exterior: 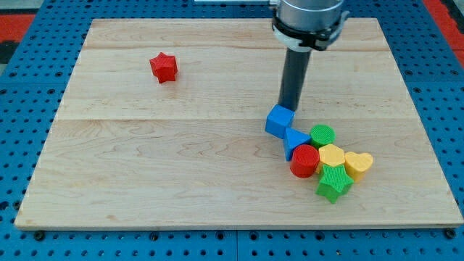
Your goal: Move your arm to top center
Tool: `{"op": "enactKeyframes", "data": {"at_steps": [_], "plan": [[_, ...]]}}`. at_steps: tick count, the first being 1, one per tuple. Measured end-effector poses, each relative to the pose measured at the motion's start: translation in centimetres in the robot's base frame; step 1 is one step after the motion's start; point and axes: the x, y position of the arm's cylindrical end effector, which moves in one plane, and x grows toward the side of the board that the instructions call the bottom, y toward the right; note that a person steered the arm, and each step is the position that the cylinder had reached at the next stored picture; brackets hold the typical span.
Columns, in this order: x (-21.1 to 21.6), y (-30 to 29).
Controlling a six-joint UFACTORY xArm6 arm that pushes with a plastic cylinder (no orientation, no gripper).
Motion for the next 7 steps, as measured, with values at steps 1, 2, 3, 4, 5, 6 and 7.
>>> {"op": "enactKeyframes", "data": {"at_steps": [1, 2, 3, 4, 5, 6, 7], "plan": [[-2.9, -1.5], [0.3, -3.1], [1.8, 0.8], [0.7, 4.2], [-8.2, 4.0], [-16.7, -1.3], [-19.7, -5.0]]}}
